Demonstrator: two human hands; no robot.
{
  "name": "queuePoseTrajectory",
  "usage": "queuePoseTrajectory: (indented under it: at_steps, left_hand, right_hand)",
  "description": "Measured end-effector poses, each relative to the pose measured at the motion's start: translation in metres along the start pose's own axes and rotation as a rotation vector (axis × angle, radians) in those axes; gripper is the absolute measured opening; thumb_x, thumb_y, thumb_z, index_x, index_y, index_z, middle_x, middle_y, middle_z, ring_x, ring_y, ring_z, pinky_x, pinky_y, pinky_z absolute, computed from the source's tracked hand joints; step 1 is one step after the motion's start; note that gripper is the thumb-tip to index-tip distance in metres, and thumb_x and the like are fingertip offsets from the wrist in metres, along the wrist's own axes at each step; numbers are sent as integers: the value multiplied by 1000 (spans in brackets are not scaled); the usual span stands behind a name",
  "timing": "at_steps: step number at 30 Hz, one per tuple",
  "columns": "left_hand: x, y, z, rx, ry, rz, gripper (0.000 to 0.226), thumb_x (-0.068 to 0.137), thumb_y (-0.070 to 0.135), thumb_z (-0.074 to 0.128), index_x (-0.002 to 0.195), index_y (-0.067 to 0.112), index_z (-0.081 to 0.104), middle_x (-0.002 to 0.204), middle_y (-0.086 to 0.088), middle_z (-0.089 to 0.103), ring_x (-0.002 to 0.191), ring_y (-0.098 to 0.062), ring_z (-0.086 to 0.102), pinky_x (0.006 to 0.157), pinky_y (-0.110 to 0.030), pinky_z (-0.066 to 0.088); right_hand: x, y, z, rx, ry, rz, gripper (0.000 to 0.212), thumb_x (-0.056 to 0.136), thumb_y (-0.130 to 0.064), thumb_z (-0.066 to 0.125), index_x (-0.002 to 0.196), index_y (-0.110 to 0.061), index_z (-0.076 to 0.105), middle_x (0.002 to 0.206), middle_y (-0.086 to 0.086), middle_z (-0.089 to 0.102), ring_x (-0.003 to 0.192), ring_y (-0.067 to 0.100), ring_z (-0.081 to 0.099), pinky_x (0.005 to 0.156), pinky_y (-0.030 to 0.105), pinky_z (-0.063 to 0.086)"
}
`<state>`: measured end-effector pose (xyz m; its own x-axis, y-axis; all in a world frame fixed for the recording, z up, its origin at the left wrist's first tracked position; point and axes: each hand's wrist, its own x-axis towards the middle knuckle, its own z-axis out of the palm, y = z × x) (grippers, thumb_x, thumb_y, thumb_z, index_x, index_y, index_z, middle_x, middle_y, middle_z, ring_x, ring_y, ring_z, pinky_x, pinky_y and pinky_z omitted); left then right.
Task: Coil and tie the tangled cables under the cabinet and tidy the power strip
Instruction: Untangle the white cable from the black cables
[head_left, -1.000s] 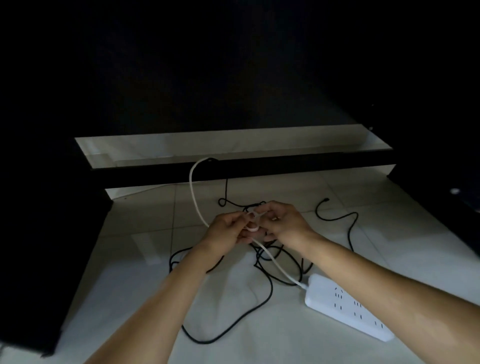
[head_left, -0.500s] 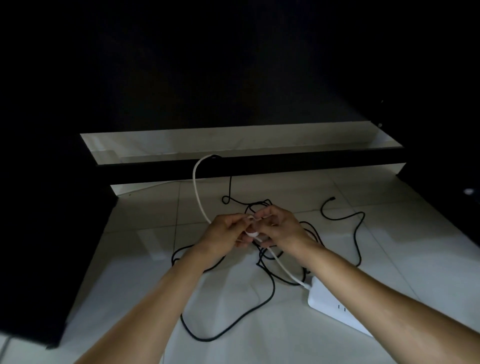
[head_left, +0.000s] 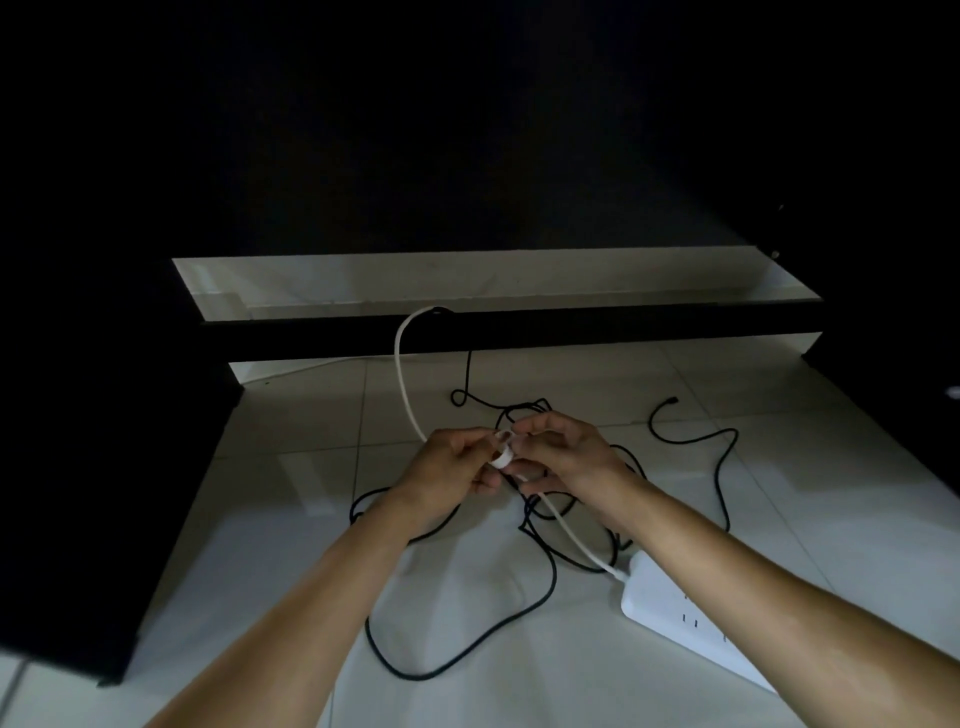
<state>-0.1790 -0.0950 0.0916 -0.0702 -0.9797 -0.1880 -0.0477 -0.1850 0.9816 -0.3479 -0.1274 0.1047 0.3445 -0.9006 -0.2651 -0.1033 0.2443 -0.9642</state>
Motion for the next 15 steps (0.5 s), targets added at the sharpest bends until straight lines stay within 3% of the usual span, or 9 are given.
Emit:
queuePoseTrajectory:
  at_steps: [3,7,10,15]
  left_hand:
    - [0,-1,-1,32,-3,9,22,100,18,50,94,28,69,80,0,69,65,-10,61,65,-23,56]
    - [-1,-3,-2,112,2,30,28,100,15,49,99,38,65,83,2,70,62,-9,61,60,-20,53]
    - [1,-3,-4,218,34,38,28,101,12,41,106,28,64,87,1,69,66,-6,65,63,-21,54]
    - [11,-4,-10,232,48,-4,17,100,23,49,97,18,65,92,-6,65,65,-15,61,67,-34,57]
  right_hand:
    - [3,0,3,-45,34,-18,19,91,-8,69,110,-5,65,93,10,72,76,16,71,70,32,61]
    - [10,0,7,-81,136,-37,12,97,-5,59,97,-9,70,91,12,69,78,19,68,66,28,61]
    - [13,1,12,-119,130,-33,18,97,-6,57,91,-13,72,86,10,69,75,17,66,69,30,61]
    - [17,3,16,20,106,33,12,95,-7,62,103,-10,70,80,6,69,62,12,66,70,33,62]
